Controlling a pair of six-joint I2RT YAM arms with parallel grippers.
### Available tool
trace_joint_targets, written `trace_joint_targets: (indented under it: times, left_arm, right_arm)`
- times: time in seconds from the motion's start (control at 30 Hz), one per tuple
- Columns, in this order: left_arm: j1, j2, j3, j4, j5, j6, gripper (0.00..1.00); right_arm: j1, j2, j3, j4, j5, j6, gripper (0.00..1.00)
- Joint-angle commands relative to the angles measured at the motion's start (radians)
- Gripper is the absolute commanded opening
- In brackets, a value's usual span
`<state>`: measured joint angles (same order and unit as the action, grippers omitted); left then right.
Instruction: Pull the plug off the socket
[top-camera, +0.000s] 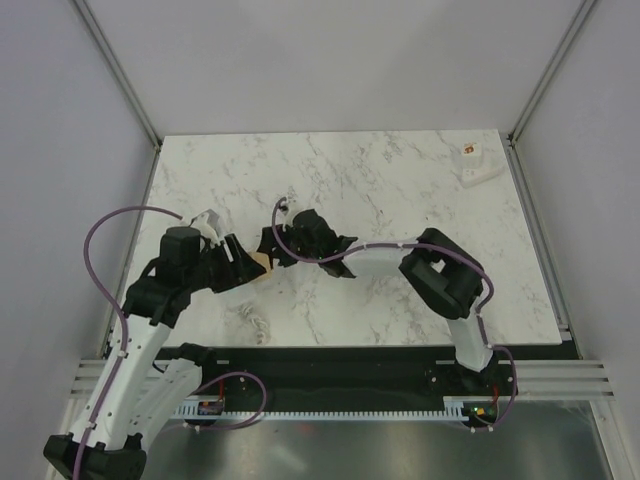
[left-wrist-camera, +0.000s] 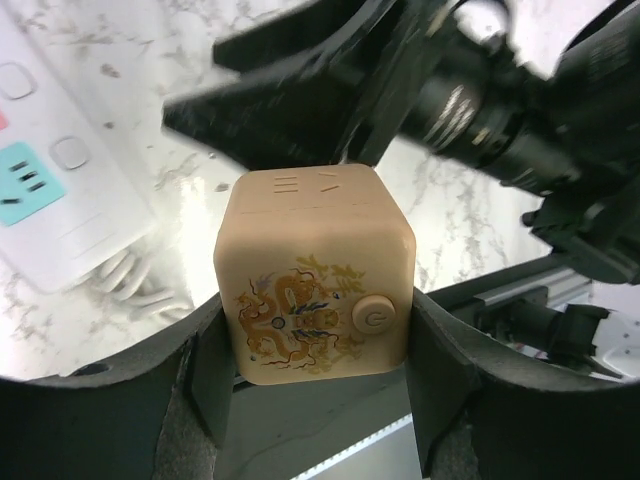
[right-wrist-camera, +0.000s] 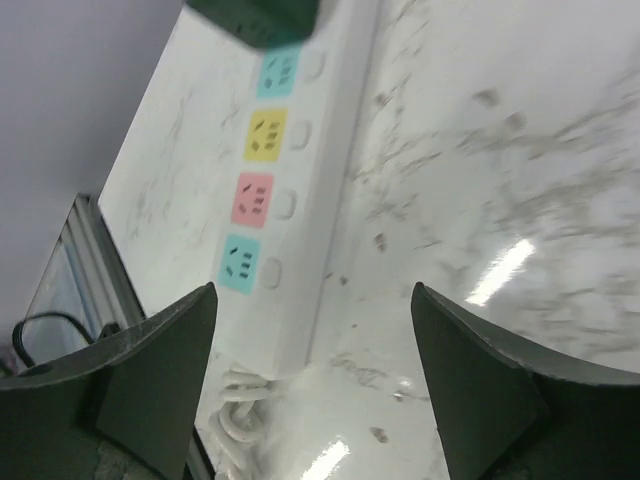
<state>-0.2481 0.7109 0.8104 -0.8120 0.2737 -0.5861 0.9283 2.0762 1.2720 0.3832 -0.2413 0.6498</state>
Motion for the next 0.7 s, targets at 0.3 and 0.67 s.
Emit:
trace_joint_targets:
  times: [0.3, 0.67]
  left_arm:
    - [-0.196, 0.111, -0.254, 0.581, 0.104, -0.253, 0.02]
    - [-0.349, 0.625, -0.202, 1.102, 0.122, -0.356, 0.02]
  right_arm:
    - [-0.305, -0.304, -0.377, 0.209, 0.208, -0.11, 0.92]
    - [-0.368, -0.404, -0.549, 0.358, 0.235, -0.088, 0.93]
